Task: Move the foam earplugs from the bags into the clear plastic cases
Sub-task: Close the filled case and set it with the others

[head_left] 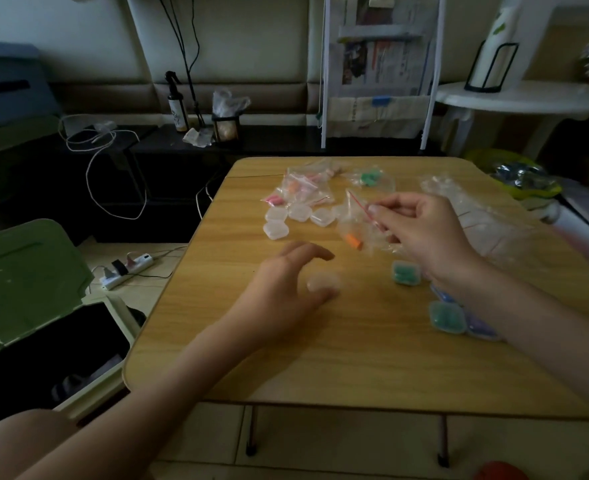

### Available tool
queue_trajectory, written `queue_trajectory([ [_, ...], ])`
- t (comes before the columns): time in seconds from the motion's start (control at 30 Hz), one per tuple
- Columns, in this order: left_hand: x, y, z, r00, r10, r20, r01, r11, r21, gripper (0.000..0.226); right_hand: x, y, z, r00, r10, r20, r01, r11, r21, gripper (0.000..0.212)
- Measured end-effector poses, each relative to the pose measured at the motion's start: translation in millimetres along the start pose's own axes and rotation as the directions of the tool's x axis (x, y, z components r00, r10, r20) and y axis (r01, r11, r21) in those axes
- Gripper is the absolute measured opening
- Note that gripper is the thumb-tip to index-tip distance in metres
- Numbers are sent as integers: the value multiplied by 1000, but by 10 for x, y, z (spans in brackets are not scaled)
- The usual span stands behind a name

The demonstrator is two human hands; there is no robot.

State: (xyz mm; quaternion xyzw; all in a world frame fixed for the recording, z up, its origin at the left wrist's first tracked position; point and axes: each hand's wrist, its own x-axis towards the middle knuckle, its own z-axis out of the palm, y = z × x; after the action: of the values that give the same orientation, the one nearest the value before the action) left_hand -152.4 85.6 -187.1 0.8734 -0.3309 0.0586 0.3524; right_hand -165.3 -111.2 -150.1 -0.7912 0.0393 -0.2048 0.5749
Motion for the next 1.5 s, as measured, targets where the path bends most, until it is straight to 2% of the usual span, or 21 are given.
queue_trajectory([
  [0.07,-2,111,11,985,-97,-140,72,983,-171,33,-167,-3,-24,1000,7,17,-7,1000,11,4],
  [0.1,8,184,11,973,-175,-147,127,948,-293,31,-242,-10,-25,1000,-8,25,8,1000,9,5],
  [0.2,50,345,14,944,-330,-2,267,765,-586,29,-411,-43,3,993,-100,67,102,995,-24,7],
  [0.3,64,371,24,923,-381,51,295,615,-731,25,-482,-46,35,980,-168,103,176,981,-82,9],
  [0.47,72,376,24,886,-458,78,322,484,-814,15,-490,-25,49,974,-217,63,222,970,-99,12],
  [0.57,69,387,18,874,-478,81,328,462,-824,13,-530,-38,56,950,-301,80,311,926,-215,18],
  [0.67,55,405,2,869,-489,75,333,466,-820,10,-575,-41,90,905,-400,146,424,815,-395,17],
  [0.77,46,419,-12,872,-482,86,329,448,-831,14,-577,-18,121,896,-414,159,440,787,-431,20],
  [0.87,35,419,-15,883,-463,72,325,494,-807,12,-575,-25,122,889,-433,149,453,782,-427,16],
  [1.0,44,396,0,911,-410,36,314,636,-705,16,-565,-56,88,935,-337,111,355,885,-300,13],
  [1.17,43,405,12,930,-368,18,295,714,-634,12,-557,-43,72,946,-297,129,322,901,-289,12],
  [1.3,45,415,38,945,-321,-65,255,846,-469,16,-539,-23,88,947,-296,124,319,908,-273,4],
  [1.37,49,443,60,957,-277,-89,224,897,-382,17,-546,-26,109,941,-315,125,337,909,-246,7],
  [1.5,70,510,90,977,-112,-179,82,982,-170,23,-539,-21,130,925,-298,238,367,863,-347,17],
])
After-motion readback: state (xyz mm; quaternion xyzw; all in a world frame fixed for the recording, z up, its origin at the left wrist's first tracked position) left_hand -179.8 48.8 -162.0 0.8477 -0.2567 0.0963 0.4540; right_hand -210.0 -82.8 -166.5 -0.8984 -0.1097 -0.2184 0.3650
